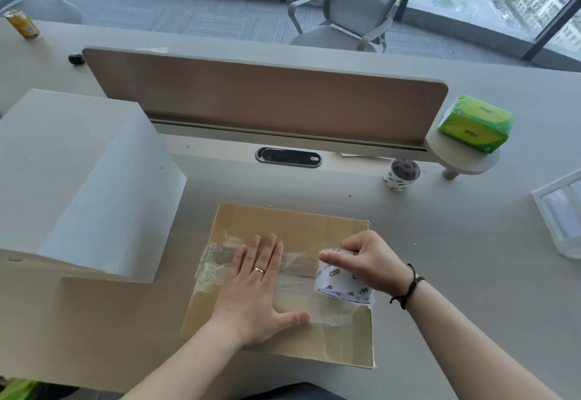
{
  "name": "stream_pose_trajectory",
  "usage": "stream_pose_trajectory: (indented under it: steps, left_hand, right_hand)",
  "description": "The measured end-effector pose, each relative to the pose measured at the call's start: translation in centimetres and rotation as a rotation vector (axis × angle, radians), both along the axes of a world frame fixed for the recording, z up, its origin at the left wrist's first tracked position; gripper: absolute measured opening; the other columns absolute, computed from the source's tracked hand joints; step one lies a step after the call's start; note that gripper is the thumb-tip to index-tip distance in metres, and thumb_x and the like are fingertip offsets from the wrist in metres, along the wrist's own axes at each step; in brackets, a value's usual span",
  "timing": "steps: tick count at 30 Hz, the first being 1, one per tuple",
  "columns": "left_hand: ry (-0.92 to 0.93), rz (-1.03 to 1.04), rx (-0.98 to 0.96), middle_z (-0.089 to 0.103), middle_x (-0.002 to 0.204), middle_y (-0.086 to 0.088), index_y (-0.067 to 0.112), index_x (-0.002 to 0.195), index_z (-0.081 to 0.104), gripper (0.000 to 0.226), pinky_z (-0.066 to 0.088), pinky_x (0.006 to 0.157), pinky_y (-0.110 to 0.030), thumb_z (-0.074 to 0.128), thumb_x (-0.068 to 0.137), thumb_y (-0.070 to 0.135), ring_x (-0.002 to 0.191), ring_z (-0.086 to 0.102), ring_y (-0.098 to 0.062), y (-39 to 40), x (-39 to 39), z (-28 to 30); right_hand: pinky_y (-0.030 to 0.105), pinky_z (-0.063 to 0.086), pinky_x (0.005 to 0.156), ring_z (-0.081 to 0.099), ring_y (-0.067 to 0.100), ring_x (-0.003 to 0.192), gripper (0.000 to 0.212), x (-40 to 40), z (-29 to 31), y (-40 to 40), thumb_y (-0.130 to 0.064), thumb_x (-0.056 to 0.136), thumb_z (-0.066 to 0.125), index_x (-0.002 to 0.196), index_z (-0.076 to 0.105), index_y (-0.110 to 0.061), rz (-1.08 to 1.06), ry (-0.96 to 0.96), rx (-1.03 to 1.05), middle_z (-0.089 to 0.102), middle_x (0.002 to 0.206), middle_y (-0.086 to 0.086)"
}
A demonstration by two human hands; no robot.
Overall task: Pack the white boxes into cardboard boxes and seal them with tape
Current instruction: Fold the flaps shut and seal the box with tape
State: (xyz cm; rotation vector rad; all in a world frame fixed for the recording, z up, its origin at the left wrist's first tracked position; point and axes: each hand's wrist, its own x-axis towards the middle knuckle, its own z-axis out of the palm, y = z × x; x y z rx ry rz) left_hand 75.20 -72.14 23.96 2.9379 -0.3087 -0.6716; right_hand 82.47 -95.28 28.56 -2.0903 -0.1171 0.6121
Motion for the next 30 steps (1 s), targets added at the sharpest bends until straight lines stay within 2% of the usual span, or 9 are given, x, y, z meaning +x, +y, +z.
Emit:
stream_pose_trajectory:
  steps: [5,8,10,14,18,21,24,26,30]
  left_hand:
    - [-0.005,-0.031,0.010,-0.042,0.157,0.005,0.020,0.152,-0.030,0.129,-0.022,0.117,-0.059,0.015,0.065,0.104,0.142,-0.045,-0.018,-1.8,0.0,-0.1]
    - [-0.050,-0.081,-0.014,-0.032,0.163,0.001,0.021,0.156,-0.024,0.127,-0.016,0.119,-0.059,0.016,0.067,0.104,0.145,-0.041,-0.016,-3.3,0.0,-0.4]
    - [-0.007,-0.114,-0.005,-0.041,0.158,0.001,0.024,0.153,-0.032,0.126,-0.018,0.118,-0.059,0.012,0.066,0.104,0.142,-0.046,-0.018,-4.4,-0.1,-0.4]
    - [-0.012,-0.118,-0.050,-0.044,0.156,0.003,0.035,0.150,-0.034,0.116,-0.020,0.117,-0.060,0.016,0.070,0.102,0.140,-0.048,-0.018,-4.8,-0.2,-0.3]
    - [0.002,-0.118,-0.033,-0.047,0.154,0.006,0.034,0.149,-0.037,0.116,-0.023,0.116,-0.058,0.015,0.070,0.102,0.138,-0.050,-0.015,-4.7,-0.2,-0.2]
    - [-0.021,-0.081,-0.065,-0.040,0.158,0.006,0.029,0.152,-0.031,0.121,-0.020,0.117,-0.058,0.018,0.069,0.103,0.141,-0.046,-0.012,-4.8,-0.2,-0.3]
    - [0.015,-0.076,-0.024,-0.044,0.155,0.009,0.021,0.149,-0.035,0.127,-0.021,0.118,-0.057,0.019,0.068,0.103,0.140,-0.047,-0.012,-4.7,-0.3,-0.1]
    - [0.020,-0.072,-0.012,-0.045,0.154,0.009,0.020,0.150,-0.034,0.128,-0.021,0.118,-0.056,0.017,0.067,0.104,0.139,-0.048,-0.011,-4.8,-0.2,0.2]
    - [0.032,-0.070,-0.011,-0.047,0.154,0.010,0.022,0.150,-0.036,0.127,-0.022,0.118,-0.055,0.016,0.067,0.104,0.139,-0.048,-0.011,-4.7,-0.3,0.2]
  right_hand:
    - [0.032,0.020,0.051,0.024,0.017,0.051,0.069,0.5,-0.1,0.7,-0.048,0.076,0.080,0.049,0.022,-0.020,0.058,-0.023,-0.084,0.023,0.053,-0.002]
    - [0.033,0.022,0.052,0.025,0.017,0.050,0.069,1.1,0.3,2.2,-0.059,0.078,0.072,0.051,0.025,-0.017,0.139,-0.054,-0.228,0.024,0.051,-0.001]
    - [0.033,0.023,0.052,0.026,0.017,0.050,0.069,1.3,0.5,2.7,-0.068,0.078,0.065,0.052,0.029,-0.016,0.176,-0.071,-0.260,0.027,0.052,0.001]
    - [0.032,0.024,0.052,0.030,0.015,0.051,0.067,0.7,0.2,1.1,-0.071,0.074,0.064,0.053,0.036,-0.013,0.151,0.000,-0.083,0.030,0.055,0.000]
    - [0.024,0.023,0.047,0.029,0.013,0.048,0.059,-0.4,-0.4,-0.9,-0.061,0.075,0.071,0.048,0.038,-0.020,0.046,0.083,0.098,0.031,0.052,-0.004]
    - [0.023,0.028,0.046,0.037,0.013,0.047,0.057,-0.5,-0.3,-0.4,-0.058,0.075,0.075,0.047,0.043,-0.021,-0.005,0.068,0.100,0.040,0.051,-0.003]
    - [0.024,0.027,0.044,0.034,0.012,0.046,0.062,-0.7,-0.1,-0.4,-0.046,0.080,0.079,0.045,0.035,-0.021,-0.040,0.006,0.033,0.037,0.050,-0.003]
    - [0.026,0.028,0.046,0.033,0.014,0.046,0.062,-0.8,0.2,-1.5,-0.047,0.079,0.080,0.047,0.033,-0.020,-0.055,-0.025,-0.041,0.035,0.049,-0.003]
    - [0.028,0.034,0.047,0.037,0.010,0.042,0.059,-0.7,0.8,-4.0,-0.051,0.080,0.076,0.048,0.041,-0.016,-0.010,-0.051,-0.242,0.040,0.042,-0.007]
